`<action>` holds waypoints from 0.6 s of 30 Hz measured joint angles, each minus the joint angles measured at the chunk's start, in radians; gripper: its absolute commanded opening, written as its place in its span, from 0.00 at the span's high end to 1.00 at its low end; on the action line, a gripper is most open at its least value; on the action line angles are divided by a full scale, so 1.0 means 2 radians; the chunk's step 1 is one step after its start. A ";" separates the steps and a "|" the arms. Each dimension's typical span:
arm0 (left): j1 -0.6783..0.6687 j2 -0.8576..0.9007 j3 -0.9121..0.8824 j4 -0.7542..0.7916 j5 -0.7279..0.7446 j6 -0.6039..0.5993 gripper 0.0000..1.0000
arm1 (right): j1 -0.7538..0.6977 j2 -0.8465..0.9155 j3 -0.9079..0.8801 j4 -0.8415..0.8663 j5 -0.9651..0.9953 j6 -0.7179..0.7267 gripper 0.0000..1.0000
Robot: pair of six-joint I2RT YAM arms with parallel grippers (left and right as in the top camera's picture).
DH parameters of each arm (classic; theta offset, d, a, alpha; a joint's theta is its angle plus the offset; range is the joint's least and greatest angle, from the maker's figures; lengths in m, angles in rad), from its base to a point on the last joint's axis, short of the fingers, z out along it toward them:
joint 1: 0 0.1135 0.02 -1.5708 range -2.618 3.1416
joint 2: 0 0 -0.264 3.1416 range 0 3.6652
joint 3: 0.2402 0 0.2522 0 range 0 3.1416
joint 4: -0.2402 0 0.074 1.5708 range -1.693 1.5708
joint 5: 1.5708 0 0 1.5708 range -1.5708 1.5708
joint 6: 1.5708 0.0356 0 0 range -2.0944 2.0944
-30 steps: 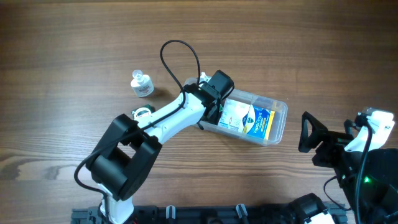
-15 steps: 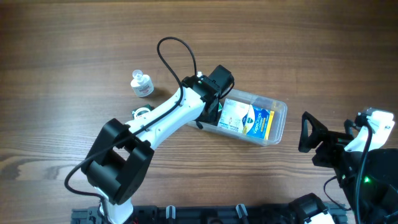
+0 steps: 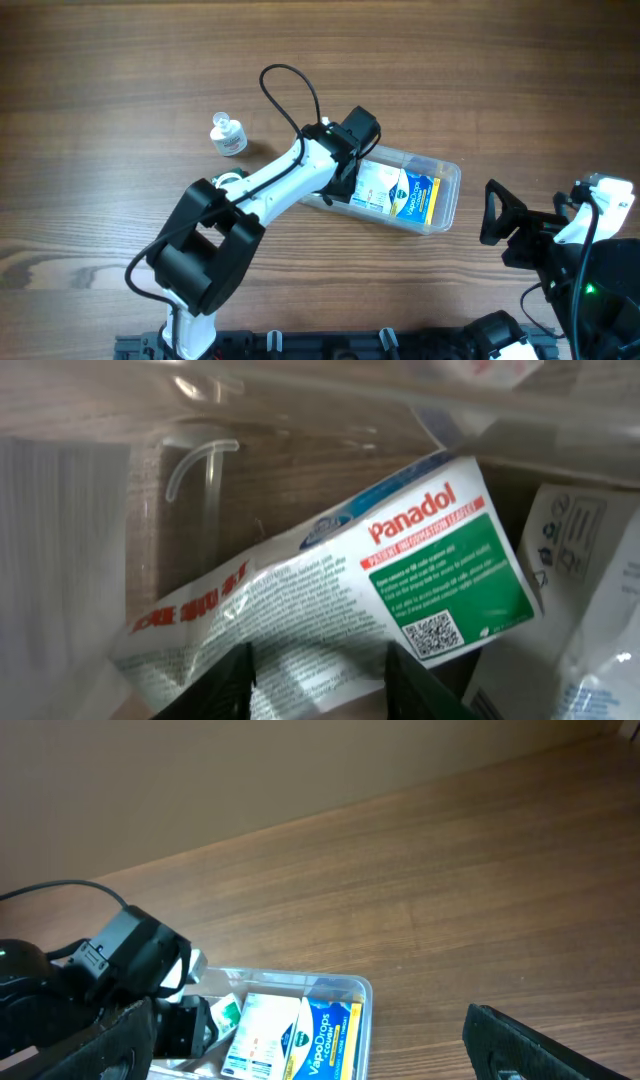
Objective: Pack container
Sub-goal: 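Lower the Panadol box into the container and open the left gripper, then withdraw the left gripper toward the green Zam-Buk tin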
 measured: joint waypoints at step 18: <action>-0.001 0.015 0.062 -0.066 -0.048 0.085 0.62 | 0.000 0.000 0.000 0.000 0.000 0.000 0.00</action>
